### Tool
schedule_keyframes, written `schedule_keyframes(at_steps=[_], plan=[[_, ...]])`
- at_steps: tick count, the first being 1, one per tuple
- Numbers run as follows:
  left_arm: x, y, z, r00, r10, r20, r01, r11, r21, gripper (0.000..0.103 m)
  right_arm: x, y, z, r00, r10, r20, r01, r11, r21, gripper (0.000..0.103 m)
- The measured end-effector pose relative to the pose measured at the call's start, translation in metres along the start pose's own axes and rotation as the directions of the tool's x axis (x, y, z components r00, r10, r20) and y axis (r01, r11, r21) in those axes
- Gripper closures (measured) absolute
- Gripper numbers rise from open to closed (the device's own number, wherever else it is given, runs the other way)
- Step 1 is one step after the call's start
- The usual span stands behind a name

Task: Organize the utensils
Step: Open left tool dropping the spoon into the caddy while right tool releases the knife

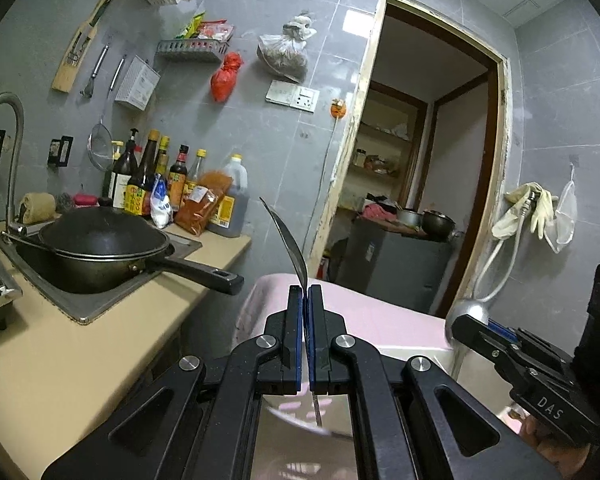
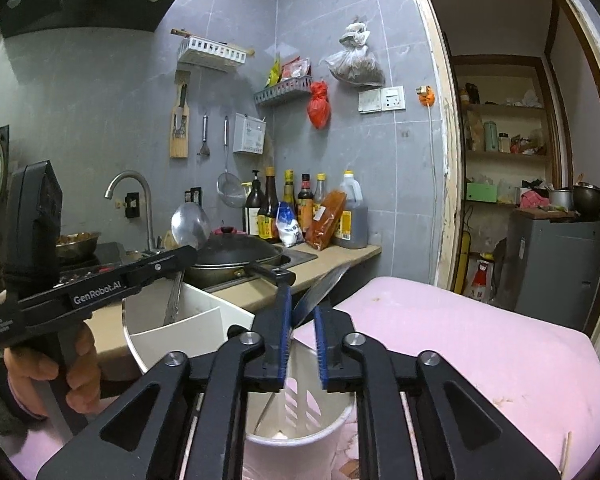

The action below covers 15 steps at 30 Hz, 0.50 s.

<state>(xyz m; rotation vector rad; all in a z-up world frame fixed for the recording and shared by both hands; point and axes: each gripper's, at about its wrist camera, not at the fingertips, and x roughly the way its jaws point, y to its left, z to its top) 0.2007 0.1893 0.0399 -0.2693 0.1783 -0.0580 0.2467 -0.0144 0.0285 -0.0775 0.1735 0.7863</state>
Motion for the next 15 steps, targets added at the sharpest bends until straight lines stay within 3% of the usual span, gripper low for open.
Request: schedule_keyframes(at_steps=[6,10,15], plan=[[-0.008,-0.001,0.005,0.999,-0.020,-0.035,0.020,1.000,-0.008,0.094,-0.005,0.000,0.001,1.000,-0.007,0.008,0.006,1.000,0.017,0.081],[-0.013,0.000,0.010,1.000,-0.016,-0.025,0.015,0.999,-0.031,0.066,-0.011,0.000,0.007,0.999,-0.020,0.029,0.019,1.000,0.023,0.076],[-0.025,-0.009,0.022,1.000,0.022,0.002,-0.022,0.999,-0.024,0.061,-0.029,-0.005,0.014,0.996,-0.053,0.070,0.050,0.998,0.046,0.048]])
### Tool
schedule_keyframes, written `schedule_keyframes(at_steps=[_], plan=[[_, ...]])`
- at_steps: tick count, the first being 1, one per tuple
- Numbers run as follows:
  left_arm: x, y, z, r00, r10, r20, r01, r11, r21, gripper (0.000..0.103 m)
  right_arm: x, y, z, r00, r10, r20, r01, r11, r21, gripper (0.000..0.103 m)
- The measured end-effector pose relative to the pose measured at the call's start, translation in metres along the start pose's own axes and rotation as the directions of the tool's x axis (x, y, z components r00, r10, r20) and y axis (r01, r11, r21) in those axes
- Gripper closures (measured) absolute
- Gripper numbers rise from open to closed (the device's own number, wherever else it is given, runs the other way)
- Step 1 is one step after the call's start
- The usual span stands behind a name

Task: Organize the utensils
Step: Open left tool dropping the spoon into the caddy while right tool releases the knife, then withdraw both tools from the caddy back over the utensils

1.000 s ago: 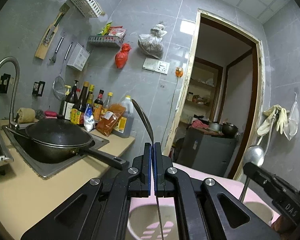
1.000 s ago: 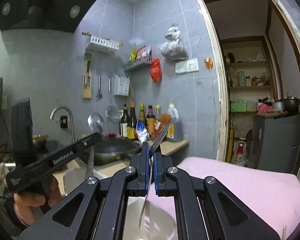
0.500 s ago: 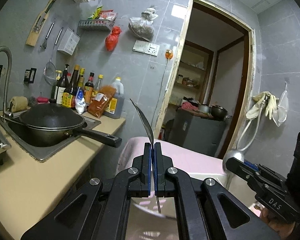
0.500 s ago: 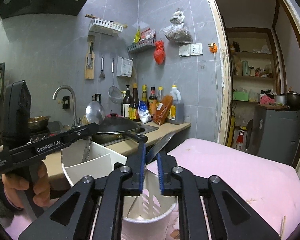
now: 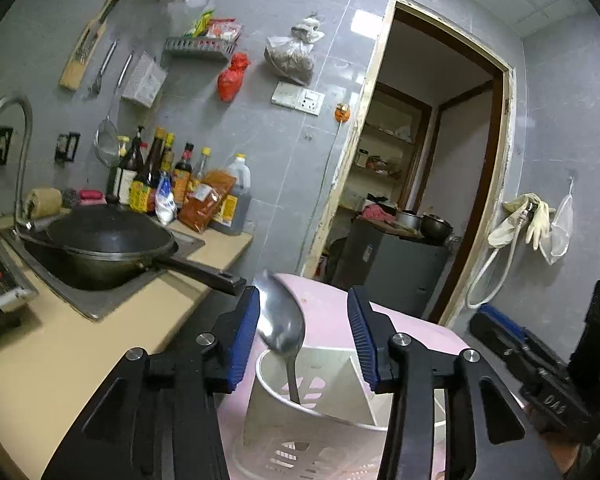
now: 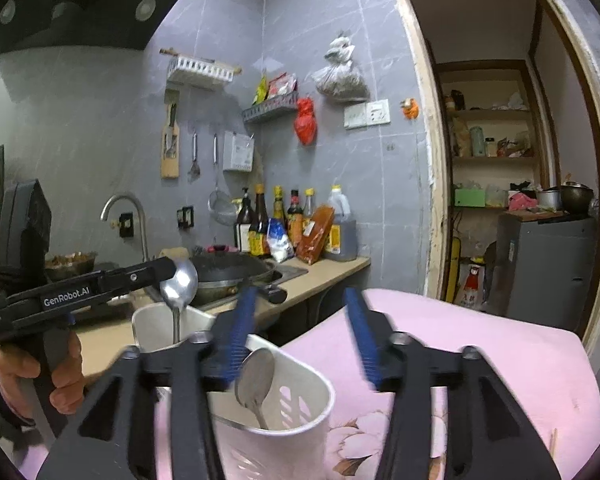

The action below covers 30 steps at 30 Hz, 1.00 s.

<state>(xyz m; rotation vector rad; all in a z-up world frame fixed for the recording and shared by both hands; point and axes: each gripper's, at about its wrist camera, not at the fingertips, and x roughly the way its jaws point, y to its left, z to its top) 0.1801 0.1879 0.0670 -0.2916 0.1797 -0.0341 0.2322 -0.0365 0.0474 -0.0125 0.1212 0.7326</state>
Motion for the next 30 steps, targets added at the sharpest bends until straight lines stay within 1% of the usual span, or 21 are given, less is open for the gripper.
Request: schedule_keyframes(at_steps=[1,2,3,4,5,7,10,11,12,16,21,26,30], plan=[[-0.003,-0.005,0.002,1.000,0.011,0.009,-0.012,1.000,0.014,0.055,-0.005,-0.002,0.002,1.000,-0.014,0.007,0.014,1.000,0.001,0.046],[-0.005,-0.009,0.003,1.000,0.018,0.016,-0.019,1.000,0.022,0.051,-0.011,-0.005,0.005,0.999,-0.031,0.017,0.031,1.000,0.004,0.039],[-0.009,-0.016,0.004,0.999,0.027,0.032,-0.028,0.999,0.037,0.044,-0.015,-0.007,0.007,0.999,-0.041,0.025,0.040,0.999,0.008,0.032],[-0.012,-0.021,0.005,0.999,0.030,0.041,-0.032,0.998,0.048,0.038,-0.021,-0.010,0.010,0.998,-0.056,0.037,0.055,0.998,0.013,0.029],[-0.014,-0.027,0.005,0.998,0.030,0.050,-0.033,0.998,0.059,0.035,-0.028,-0.014,0.012,0.996,-0.070,0.049,0.070,0.997,0.016,0.025],[-0.020,-0.041,0.005,0.997,0.023,0.071,-0.029,0.996,0.086,0.023,-0.042,-0.020,0.015,0.993,-0.100,0.069,0.099,0.995,0.018,0.019],[-0.026,-0.063,0.002,0.996,0.003,0.095,-0.015,0.992,0.122,0.012,-0.064,-0.030,0.018,0.986,-0.141,0.094,0.140,0.990,0.017,0.008],[-0.028,-0.072,0.000,0.995,-0.004,0.103,-0.010,0.991,0.136,0.011,-0.071,-0.033,0.019,0.983,-0.155,0.103,0.154,0.988,0.016,0.001],[-0.028,-0.077,0.000,0.994,-0.009,0.108,-0.007,0.990,0.144,0.008,-0.078,-0.037,0.020,0.979,-0.168,0.112,0.167,0.986,0.016,0.000],[-0.030,-0.107,-0.010,0.993,-0.048,0.112,0.027,0.983,0.179,0.006,-0.107,-0.052,0.019,0.966,-0.225,0.126,0.225,0.974,0.013,0.000],[-0.027,-0.136,-0.025,0.992,-0.098,0.074,0.080,0.973,0.216,0.005,-0.139,-0.072,0.012,0.949,-0.293,0.119,0.294,0.956,0.008,0.000],[-0.014,-0.166,-0.046,0.989,-0.148,-0.024,0.150,0.953,0.262,0.005,-0.160,-0.098,0.002,0.930,-0.359,0.072,0.359,0.933,0.012,0.000],[-0.003,-0.185,-0.067,0.981,-0.163,-0.110,0.188,0.939,0.289,0.005,-0.169,-0.120,-0.011,0.914,-0.406,0.008,0.406,0.913,0.032,0.000]])
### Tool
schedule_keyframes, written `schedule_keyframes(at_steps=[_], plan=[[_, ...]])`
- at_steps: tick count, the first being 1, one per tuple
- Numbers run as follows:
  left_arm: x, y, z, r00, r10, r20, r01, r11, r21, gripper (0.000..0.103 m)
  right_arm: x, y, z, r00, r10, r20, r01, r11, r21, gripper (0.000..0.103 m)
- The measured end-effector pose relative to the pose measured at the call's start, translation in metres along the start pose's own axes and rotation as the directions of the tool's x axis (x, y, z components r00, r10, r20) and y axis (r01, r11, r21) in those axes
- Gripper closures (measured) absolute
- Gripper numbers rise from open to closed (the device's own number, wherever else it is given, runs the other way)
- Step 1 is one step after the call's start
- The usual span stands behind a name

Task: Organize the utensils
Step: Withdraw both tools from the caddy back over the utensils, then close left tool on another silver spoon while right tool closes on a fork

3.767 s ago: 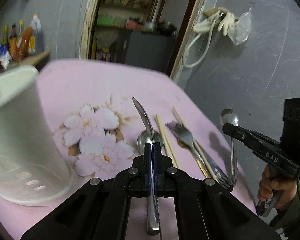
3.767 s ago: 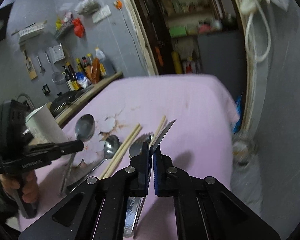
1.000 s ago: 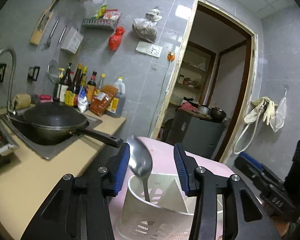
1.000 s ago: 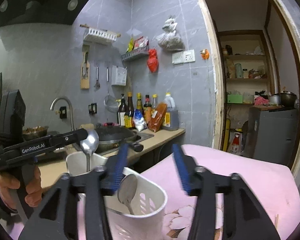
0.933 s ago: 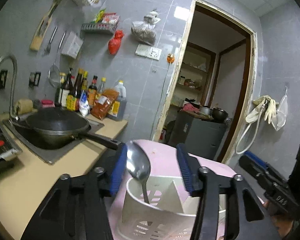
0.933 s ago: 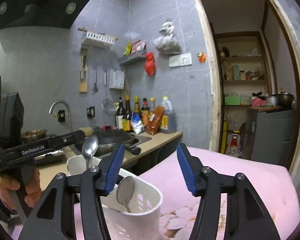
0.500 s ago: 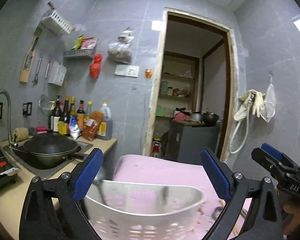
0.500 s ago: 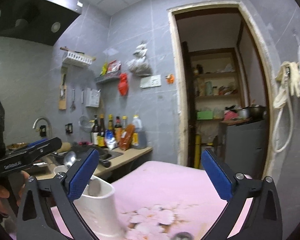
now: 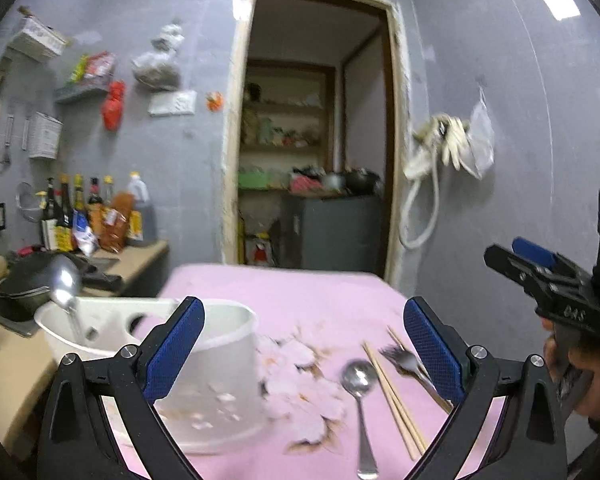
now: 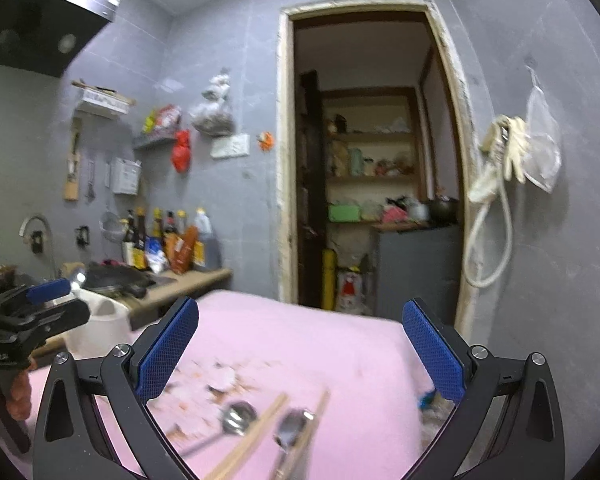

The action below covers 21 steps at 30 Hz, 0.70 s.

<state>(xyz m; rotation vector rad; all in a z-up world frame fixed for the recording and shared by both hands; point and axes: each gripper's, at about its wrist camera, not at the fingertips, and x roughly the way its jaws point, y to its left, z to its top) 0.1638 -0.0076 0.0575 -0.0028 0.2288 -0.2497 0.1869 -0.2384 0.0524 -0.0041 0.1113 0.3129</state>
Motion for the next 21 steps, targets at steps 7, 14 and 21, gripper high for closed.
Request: schedule_keyframes(at_steps=[7,14,21], plan=[[0.038,-0.030,-0.016,0.987,-0.031,-0.160,0.039,0.998,0.049,0.005,0.012,-0.031,-0.027,0.986,-0.043,-0.163,0.049,0.998,0.031,0.000],[0.070,-0.041,-0.030,0.957,-0.045,-0.287,0.062,0.997,0.051,0.006,0.040,-0.041,-0.053,0.934,0.002,-0.358,0.016,0.999,0.047,0.023],[0.103,-0.043,-0.044,0.906,-0.059,-0.420,0.086,0.995,0.046,0.023,0.059,-0.040,-0.065,0.877,0.073,-0.476,-0.048,0.997,0.066,0.048]])
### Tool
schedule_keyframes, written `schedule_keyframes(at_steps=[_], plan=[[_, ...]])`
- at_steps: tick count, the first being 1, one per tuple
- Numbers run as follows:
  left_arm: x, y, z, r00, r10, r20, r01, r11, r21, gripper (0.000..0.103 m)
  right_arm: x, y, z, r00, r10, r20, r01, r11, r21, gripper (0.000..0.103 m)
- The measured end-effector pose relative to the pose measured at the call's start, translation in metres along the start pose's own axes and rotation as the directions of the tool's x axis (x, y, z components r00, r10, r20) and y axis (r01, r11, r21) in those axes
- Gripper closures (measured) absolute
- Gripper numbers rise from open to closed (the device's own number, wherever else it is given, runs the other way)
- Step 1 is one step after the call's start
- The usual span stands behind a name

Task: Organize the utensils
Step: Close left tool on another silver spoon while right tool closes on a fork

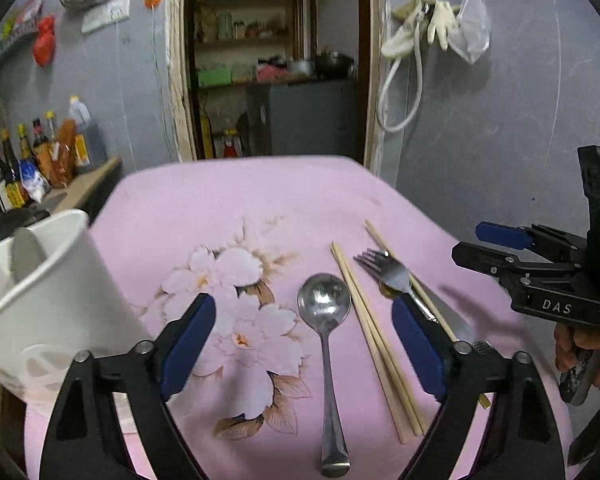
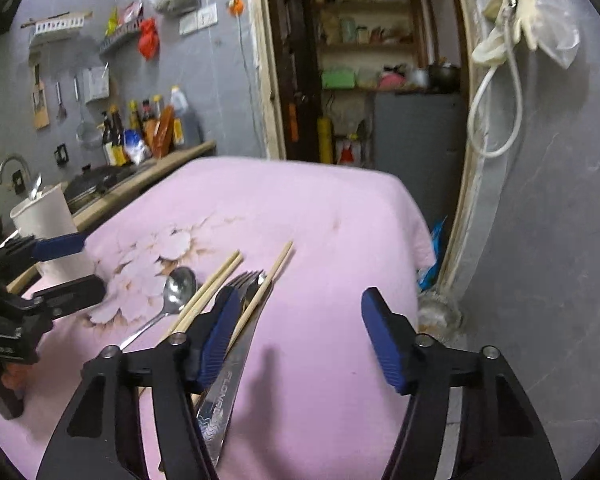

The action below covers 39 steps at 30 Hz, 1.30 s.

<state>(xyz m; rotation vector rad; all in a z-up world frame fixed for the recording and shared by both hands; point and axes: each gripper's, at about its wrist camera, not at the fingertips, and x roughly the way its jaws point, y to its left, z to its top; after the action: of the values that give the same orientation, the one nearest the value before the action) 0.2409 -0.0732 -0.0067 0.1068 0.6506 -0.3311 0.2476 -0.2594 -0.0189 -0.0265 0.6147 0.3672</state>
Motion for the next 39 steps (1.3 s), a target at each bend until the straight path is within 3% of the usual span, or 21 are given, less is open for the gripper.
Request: schedule_keyframes(at_steps=[7,17,21,26,29,39], plan=[[0.034,0.011,0.003,0.989,-0.053,-0.138,0.047,0.998,-0.044,0.056,0.010,0.014,0.001,0.997,0.045,-0.064,-0.050,0.995,-0.090,0.071],[0.062,0.024,0.010,0.979,-0.077,-0.190,0.063,0.995,-0.078,0.060,0.020,0.028,-0.001,0.989,0.077,-0.129,-0.098,0.981,-0.168,0.080],[0.073,0.030,0.009,0.965,-0.116,-0.235,0.091,0.989,-0.114,0.075,0.027,0.037,-0.001,0.983,0.082,-0.163,-0.115,0.973,-0.202,0.082],[0.077,0.036,0.011,0.954,-0.165,-0.249,0.131,0.980,-0.146,0.080,0.035,0.045,0.000,0.979,0.069,-0.193,-0.116,0.964,-0.241,0.082],[0.079,0.037,0.014,0.949,-0.187,-0.252,0.152,0.976,-0.154,0.089,0.039,0.049,0.000,0.978,0.046,-0.202,-0.100,0.959,-0.266,0.082],[0.068,0.039,0.014,0.957,-0.185,-0.222,0.143,0.971,-0.193,0.100,0.051,0.063,0.003,0.976,-0.035,-0.216,-0.042,0.939,-0.342,0.082]])
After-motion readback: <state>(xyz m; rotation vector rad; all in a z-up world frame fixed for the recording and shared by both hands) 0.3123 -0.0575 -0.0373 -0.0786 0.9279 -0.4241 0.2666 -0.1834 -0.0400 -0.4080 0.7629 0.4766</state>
